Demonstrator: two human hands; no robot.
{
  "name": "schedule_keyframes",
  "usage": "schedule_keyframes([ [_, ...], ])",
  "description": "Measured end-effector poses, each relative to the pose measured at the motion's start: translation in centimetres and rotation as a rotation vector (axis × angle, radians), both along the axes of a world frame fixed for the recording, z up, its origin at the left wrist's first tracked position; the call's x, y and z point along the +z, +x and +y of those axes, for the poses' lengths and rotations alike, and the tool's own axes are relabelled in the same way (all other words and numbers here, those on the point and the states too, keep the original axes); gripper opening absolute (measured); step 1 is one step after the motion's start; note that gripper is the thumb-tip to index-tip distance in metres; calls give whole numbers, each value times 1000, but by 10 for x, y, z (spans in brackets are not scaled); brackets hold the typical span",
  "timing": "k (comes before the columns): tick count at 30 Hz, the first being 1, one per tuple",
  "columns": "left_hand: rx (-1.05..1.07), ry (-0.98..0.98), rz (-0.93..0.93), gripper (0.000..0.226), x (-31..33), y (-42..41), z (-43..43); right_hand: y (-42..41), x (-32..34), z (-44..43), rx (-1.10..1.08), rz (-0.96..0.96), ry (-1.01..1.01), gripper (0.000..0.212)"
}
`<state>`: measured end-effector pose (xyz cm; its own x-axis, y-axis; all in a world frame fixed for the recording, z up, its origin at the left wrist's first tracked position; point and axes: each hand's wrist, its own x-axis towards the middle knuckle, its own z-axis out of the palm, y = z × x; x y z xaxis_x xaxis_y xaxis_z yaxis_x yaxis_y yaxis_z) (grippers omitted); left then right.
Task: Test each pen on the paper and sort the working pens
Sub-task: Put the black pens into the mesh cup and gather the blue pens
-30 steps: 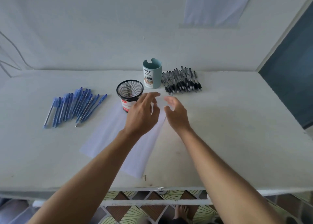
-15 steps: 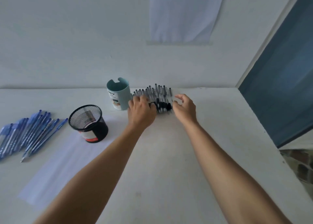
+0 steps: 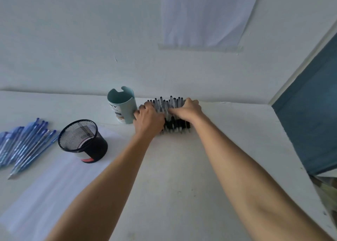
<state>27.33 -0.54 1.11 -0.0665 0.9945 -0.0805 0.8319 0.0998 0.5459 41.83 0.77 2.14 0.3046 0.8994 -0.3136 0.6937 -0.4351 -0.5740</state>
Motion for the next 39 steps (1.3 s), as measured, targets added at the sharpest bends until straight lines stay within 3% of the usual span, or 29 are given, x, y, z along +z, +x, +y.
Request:
schedule_keyframes([
  [5, -25, -23, 40, 61, 8, -4, 2, 2, 0, -3, 69, -81, -13, 94],
  [10, -18, -63, 132, 77, 16, -2, -1, 3, -2, -14, 93, -106, 4, 81],
  [13, -26, -105, 87, 83, 19, -4, -3, 3, 0, -20, 96, -105, -2, 76],
  [16, -72, -148, 34, 78, 22, -5, -6, 7, 3, -25, 112, -126, -1, 43],
  [18, -85, -172, 19, 77, 22, -6, -10, 9, 5, -29, 110, -137, -16, 32],
  [29, -27, -236, -37, 65, 21, -18, -28, 9, 7, -55, 66, -56, -26, 30],
  [32, 22, -190, -68, 53, 20, -22, -34, 4, 8, -66, 62, -64, 10, 35],
  [39, 46, -137, -162, 25, 18, -35, -56, -6, 13, -90, 23, -82, 59, 22],
])
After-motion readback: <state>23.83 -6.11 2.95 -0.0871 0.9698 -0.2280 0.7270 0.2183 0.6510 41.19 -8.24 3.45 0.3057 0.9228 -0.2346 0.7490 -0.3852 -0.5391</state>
